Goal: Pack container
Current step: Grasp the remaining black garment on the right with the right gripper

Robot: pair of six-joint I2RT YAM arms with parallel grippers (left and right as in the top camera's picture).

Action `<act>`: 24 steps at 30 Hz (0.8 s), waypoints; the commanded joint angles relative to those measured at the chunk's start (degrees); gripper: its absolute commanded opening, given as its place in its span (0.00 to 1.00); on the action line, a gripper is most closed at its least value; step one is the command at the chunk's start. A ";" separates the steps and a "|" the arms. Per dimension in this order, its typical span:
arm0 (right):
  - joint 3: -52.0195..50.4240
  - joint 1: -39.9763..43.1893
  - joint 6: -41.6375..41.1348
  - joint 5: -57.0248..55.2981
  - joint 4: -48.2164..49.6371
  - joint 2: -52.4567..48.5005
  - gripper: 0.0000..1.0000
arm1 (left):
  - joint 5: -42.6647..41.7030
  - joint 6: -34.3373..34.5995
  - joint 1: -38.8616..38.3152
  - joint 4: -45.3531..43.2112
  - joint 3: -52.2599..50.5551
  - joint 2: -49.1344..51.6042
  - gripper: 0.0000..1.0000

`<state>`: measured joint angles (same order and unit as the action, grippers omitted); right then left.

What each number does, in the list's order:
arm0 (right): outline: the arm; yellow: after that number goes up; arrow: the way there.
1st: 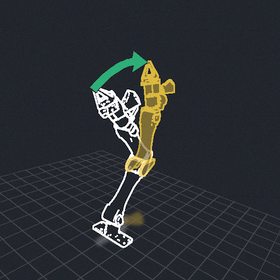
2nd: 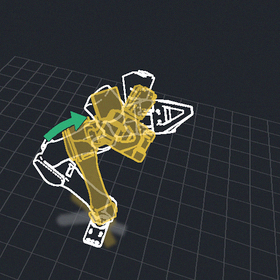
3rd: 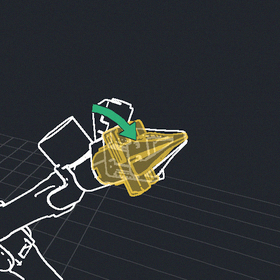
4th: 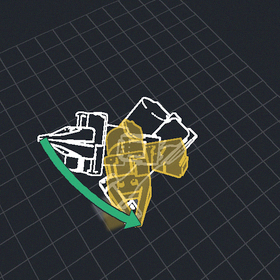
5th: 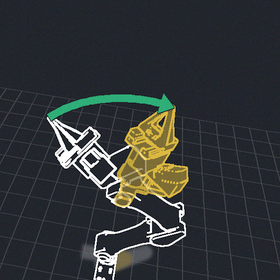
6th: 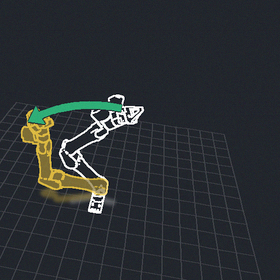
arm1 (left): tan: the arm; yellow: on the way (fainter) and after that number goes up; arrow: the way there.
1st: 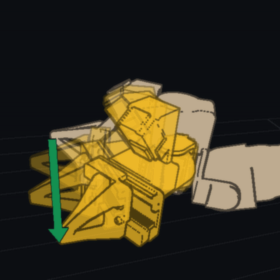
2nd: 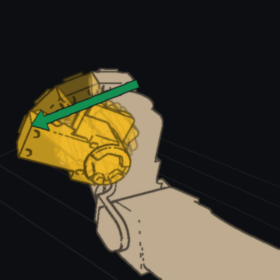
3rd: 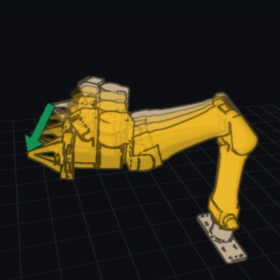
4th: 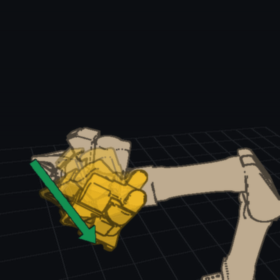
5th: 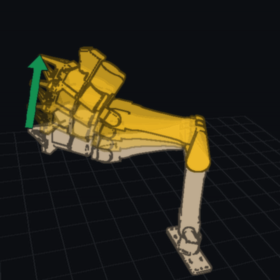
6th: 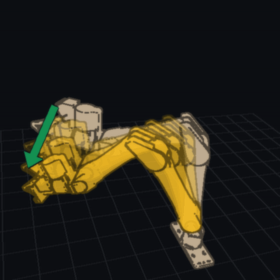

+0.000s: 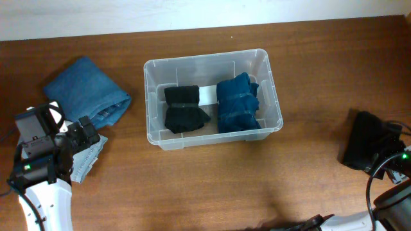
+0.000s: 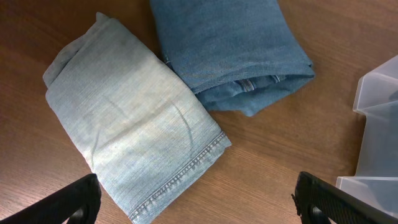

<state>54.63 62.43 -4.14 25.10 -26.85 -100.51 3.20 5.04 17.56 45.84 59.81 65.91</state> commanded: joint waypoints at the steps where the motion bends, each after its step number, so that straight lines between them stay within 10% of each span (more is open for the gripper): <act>1: -0.94 -1.79 3.72 11.45 0.83 -3.69 0.76 | -0.87 0.55 0.24 -0.13 1.20 0.15 0.99; 6: 0.66 -4.22 3.74 17.73 -0.20 -3.34 0.18 | -0.87 0.57 0.24 -0.11 1.20 0.15 0.99; 8: 2.91 -5.42 3.74 19.58 -2.80 -2.60 0.11 | -0.87 0.55 0.24 -0.13 1.20 0.15 0.99; 18: 34.47 -28.70 10.36 21.84 -32.24 10.32 0.04 | -0.87 0.57 0.24 -0.13 1.20 0.15 0.99; 24: 39.17 -56.54 2.75 17.94 -31.82 12.26 0.04 | -0.87 0.57 0.24 -0.11 1.20 0.15 0.99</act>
<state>93.86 17.06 3.84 44.14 -59.70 -87.85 3.14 5.06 17.56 45.87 59.81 65.91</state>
